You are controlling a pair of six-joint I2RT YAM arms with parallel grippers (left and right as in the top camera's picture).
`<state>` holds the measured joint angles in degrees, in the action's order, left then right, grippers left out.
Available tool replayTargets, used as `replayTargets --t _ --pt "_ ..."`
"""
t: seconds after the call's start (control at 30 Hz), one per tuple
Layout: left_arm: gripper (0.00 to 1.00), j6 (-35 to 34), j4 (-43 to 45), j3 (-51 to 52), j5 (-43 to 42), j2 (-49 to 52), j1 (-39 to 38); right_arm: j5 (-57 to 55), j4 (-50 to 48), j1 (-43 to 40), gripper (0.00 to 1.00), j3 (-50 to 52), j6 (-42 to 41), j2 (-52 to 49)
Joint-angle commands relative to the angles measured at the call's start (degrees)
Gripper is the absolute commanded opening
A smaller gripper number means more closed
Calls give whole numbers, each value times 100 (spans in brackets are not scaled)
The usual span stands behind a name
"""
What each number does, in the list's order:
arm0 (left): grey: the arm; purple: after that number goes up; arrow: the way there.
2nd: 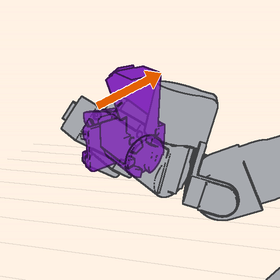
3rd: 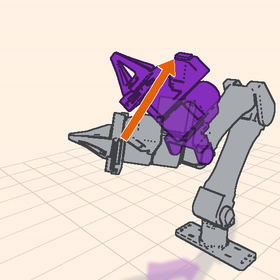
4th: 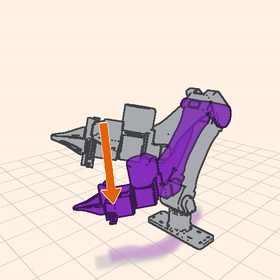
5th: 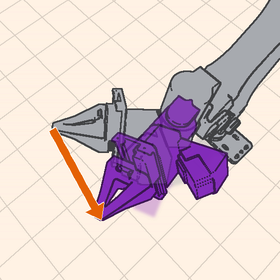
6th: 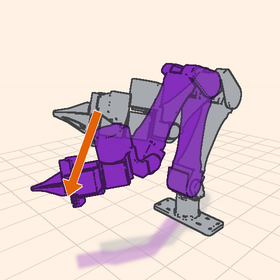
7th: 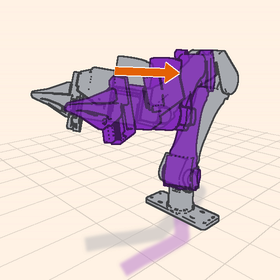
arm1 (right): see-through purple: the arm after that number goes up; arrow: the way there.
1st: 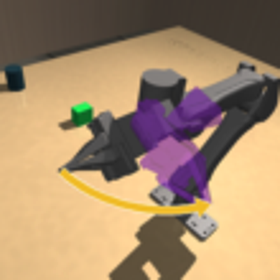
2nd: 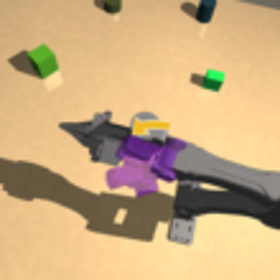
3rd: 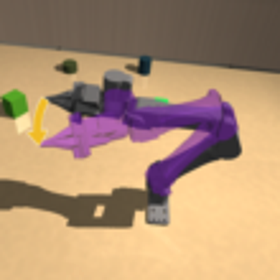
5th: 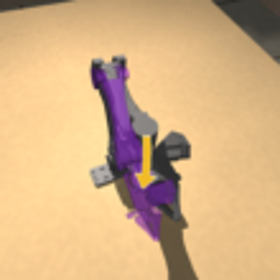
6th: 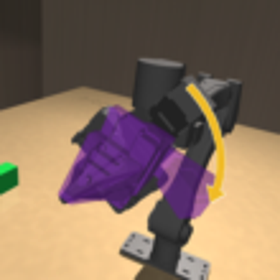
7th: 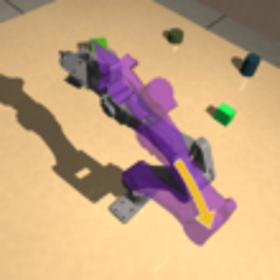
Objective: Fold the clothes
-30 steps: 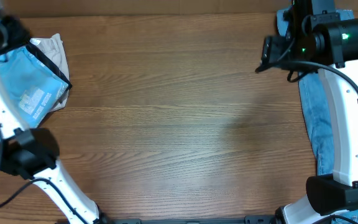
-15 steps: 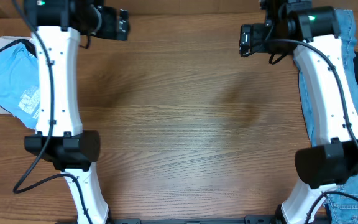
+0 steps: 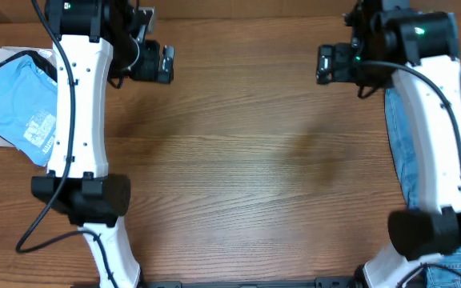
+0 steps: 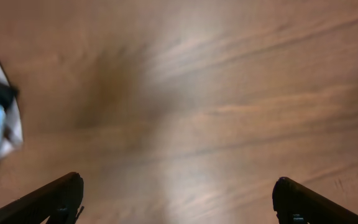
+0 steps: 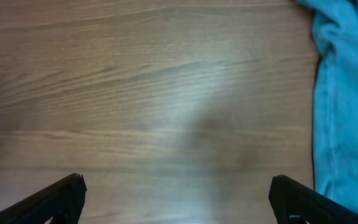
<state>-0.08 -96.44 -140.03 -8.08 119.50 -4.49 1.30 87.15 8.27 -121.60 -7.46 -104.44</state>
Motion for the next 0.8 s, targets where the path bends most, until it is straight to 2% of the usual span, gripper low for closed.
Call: replayTargets --t 0.0,0.1,0.27,0.57,0.67,0.77 --pt "100 -273 -37 901 243 -859 -20 26 138 -4 97 57 -127 730" --pt "100 -264 -37 1930 433 -1543 -28 13 35 -4 97 417 -184 1226" --pt "100 -247 221 3285 726 -2885 -44 -59 -741 -4 97 1784 -289 2509" --pt "100 -168 2592 5598 1279 -6214 -42 -258 -2863 -4 100 5757 -306 5534" --pt "100 -160 3305 6384 1434 -7088 -42 -267 -3259 -4 100 6636 -306 6172" --pt "100 -162 3788 6841 1464 -7602 -42 -243 -3244 -4 100 7158 -306 6476"
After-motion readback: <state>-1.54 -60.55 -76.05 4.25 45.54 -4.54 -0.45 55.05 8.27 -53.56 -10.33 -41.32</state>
